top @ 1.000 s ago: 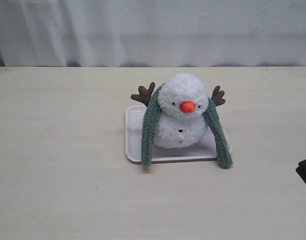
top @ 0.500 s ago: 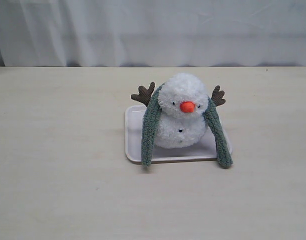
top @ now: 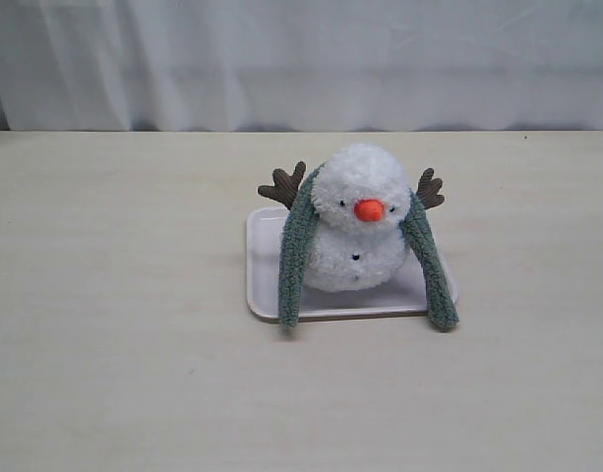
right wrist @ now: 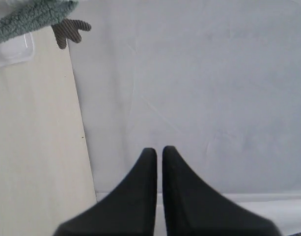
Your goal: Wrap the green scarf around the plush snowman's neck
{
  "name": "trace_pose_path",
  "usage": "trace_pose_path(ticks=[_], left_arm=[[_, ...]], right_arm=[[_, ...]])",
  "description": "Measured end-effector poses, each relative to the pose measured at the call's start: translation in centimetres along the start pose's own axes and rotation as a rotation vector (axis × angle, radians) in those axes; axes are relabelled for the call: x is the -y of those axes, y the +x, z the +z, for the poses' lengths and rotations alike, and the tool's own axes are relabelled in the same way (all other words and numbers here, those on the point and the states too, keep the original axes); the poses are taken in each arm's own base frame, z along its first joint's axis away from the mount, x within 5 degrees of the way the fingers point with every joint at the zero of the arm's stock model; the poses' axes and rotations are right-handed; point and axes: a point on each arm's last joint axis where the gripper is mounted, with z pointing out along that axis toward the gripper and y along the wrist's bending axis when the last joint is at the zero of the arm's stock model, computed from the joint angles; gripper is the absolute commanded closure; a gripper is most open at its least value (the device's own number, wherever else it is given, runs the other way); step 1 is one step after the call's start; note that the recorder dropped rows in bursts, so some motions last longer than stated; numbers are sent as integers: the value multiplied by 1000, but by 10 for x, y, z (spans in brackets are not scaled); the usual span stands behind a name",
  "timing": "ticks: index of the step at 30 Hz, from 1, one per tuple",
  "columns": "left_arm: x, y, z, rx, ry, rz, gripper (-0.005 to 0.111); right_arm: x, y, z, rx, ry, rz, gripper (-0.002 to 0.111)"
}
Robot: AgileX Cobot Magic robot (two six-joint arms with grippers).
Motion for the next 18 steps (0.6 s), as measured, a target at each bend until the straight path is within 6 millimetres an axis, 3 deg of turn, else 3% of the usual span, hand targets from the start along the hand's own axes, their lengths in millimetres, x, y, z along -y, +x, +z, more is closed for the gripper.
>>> trace_pose_path(ticks=[18], left_arm=[[0, 0, 0, 0, 0, 0, 107]], right_arm=[[0, 5, 0, -90, 8, 1, 104]])
